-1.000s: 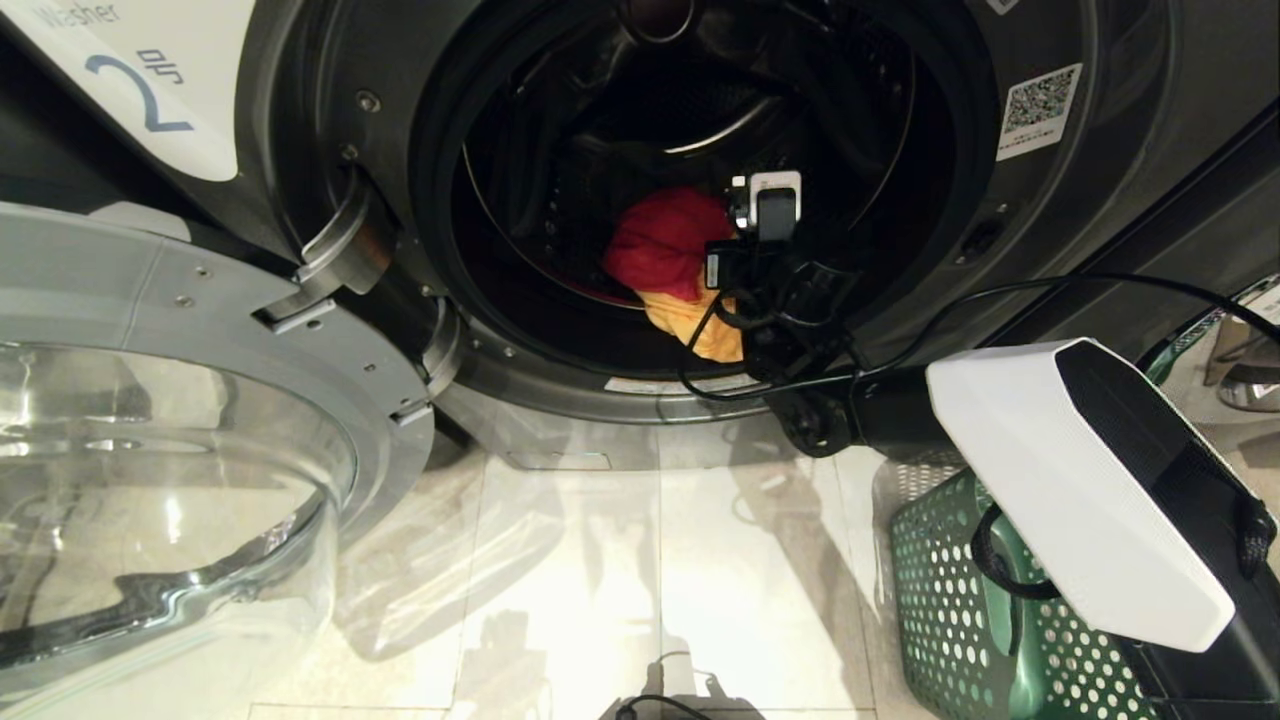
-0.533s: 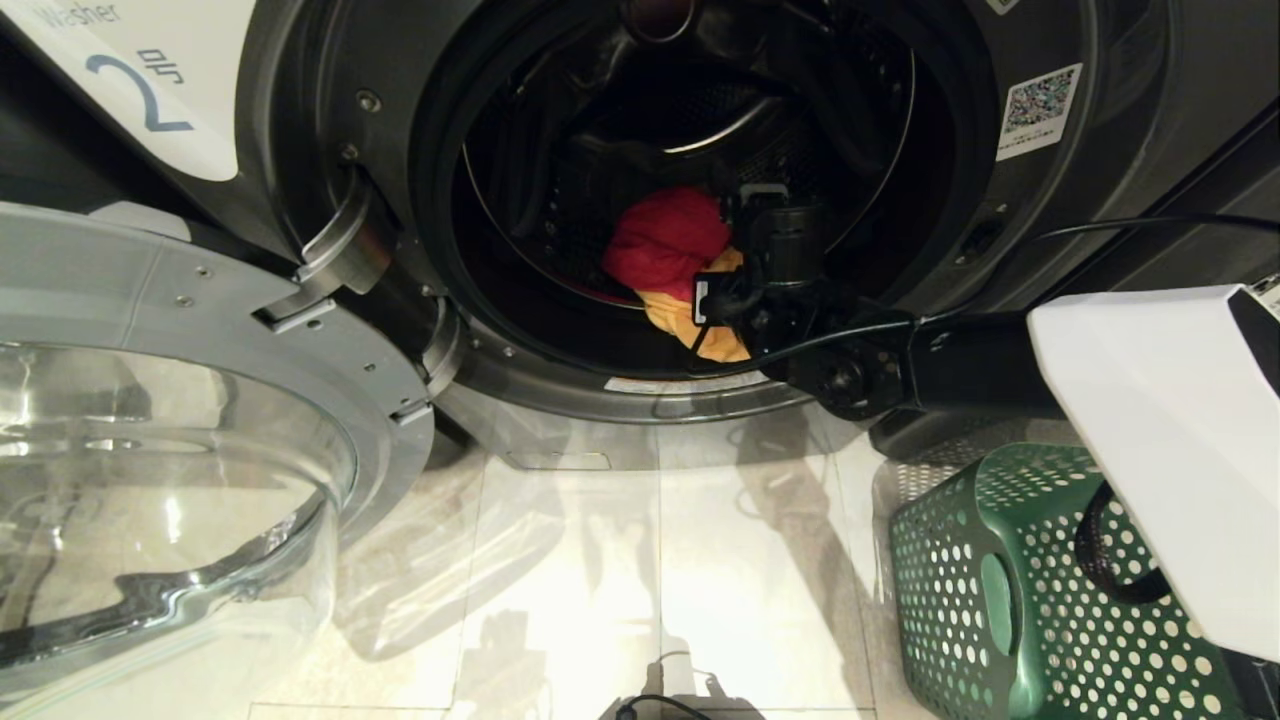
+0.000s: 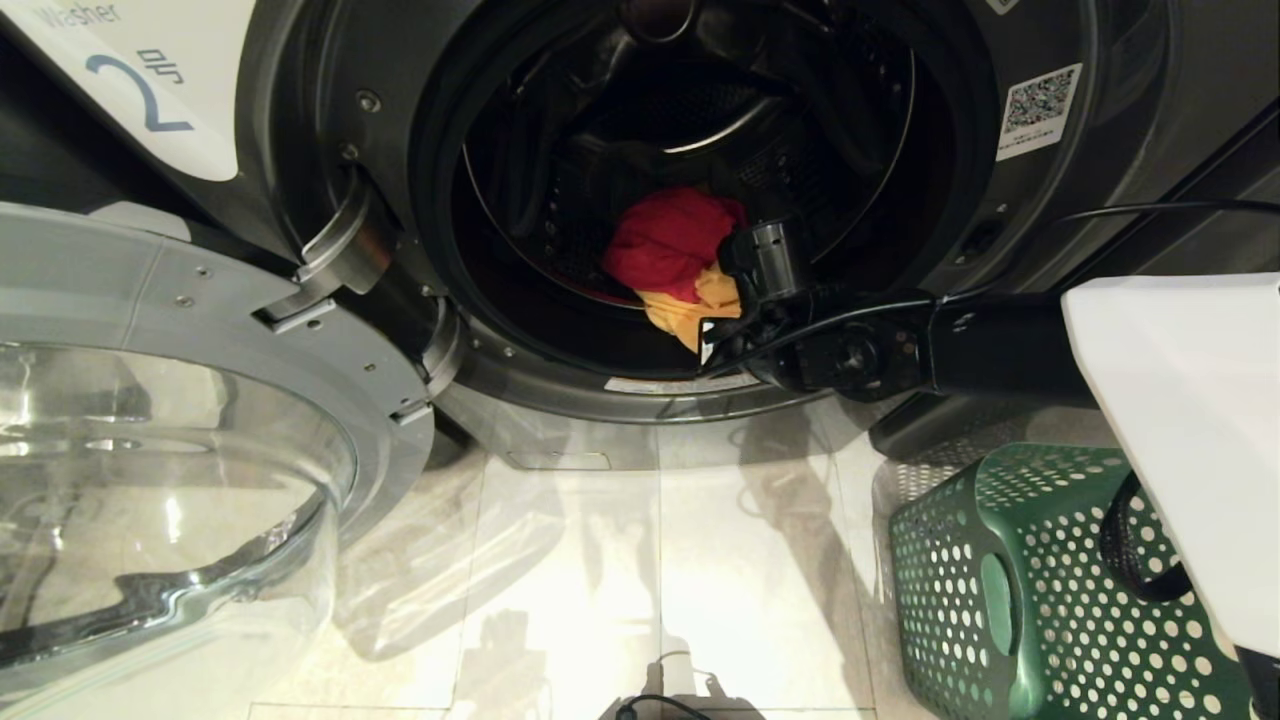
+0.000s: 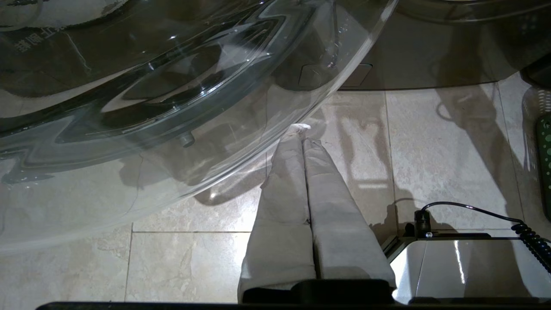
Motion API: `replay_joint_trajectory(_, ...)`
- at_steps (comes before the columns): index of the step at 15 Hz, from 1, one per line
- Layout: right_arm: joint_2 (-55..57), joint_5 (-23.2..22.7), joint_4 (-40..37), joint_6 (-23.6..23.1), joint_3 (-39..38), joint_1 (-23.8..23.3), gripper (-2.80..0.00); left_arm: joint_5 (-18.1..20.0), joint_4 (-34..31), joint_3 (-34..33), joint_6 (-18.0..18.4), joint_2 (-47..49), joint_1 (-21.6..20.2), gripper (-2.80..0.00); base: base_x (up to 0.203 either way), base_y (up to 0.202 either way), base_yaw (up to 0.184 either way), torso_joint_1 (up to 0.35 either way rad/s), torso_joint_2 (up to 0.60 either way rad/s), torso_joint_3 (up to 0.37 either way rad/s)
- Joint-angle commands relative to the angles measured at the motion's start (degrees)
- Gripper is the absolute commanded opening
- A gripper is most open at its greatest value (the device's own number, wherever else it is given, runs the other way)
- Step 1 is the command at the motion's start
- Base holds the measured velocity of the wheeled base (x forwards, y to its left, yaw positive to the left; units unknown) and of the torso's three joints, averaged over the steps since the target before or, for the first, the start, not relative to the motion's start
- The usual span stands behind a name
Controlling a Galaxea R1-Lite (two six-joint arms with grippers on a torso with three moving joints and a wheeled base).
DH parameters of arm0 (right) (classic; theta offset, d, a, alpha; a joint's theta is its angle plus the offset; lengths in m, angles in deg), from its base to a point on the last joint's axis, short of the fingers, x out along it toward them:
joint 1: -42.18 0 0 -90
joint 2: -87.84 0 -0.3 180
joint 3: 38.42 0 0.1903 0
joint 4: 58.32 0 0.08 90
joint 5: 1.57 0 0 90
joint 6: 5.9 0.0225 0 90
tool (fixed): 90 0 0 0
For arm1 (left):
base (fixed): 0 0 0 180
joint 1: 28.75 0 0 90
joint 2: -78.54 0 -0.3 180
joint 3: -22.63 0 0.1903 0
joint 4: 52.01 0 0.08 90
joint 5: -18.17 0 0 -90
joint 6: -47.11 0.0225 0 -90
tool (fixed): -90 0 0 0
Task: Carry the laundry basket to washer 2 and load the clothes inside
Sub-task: Place the clothes into the washing machine
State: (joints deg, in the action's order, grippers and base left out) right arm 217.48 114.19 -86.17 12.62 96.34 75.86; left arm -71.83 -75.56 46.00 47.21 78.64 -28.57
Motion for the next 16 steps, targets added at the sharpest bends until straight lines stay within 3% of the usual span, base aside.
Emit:
replay_joint_trajectory(1, 1.8, -0.8, -0.1, 1.8, 0.0, 0.0, -2.8, 0.0, 0.0, 0.0, 0.0, 0.0, 0.0, -2.8, 0.0, 0.0, 0.0, 0.0, 0.0, 0.0)
replay_joint_trajectory(4, 3.9, -2.9, 0.3, 4.5, 0.5, -0.1, -2.8, 0.0, 0.0, 0.0, 0.0, 0.1, 0.0, -2.8, 0.0, 0.0, 0.0, 0.0, 0.0, 0.0)
replay_joint_trajectory(7, 5.5, -4.0, 3.7, 4.4, 0.8, -0.5, -2.8, 0.0, 0.0, 0.0, 0.0, 0.0, 0.0, -2.8, 0.0, 0.0, 0.0, 0.0, 0.0, 0.0)
replay_joint_trajectory(11, 6.6, -3.5, 14.3, -3.2, 1.2, -2.0, -2.8, 0.0, 0.0, 0.0, 0.0, 0.0, 0.0, -2.8, 0.0, 0.0, 0.0, 0.0, 0.0, 0.0)
replay_joint_trajectory(16, 7.3, -3.5, 21.4, -9.3, 1.2, -4.2, -2.8, 0.0, 0.0, 0.0, 0.0, 0.1, 0.0, -2.8, 0.0, 0.0, 0.0, 0.0, 0.0, 0.0)
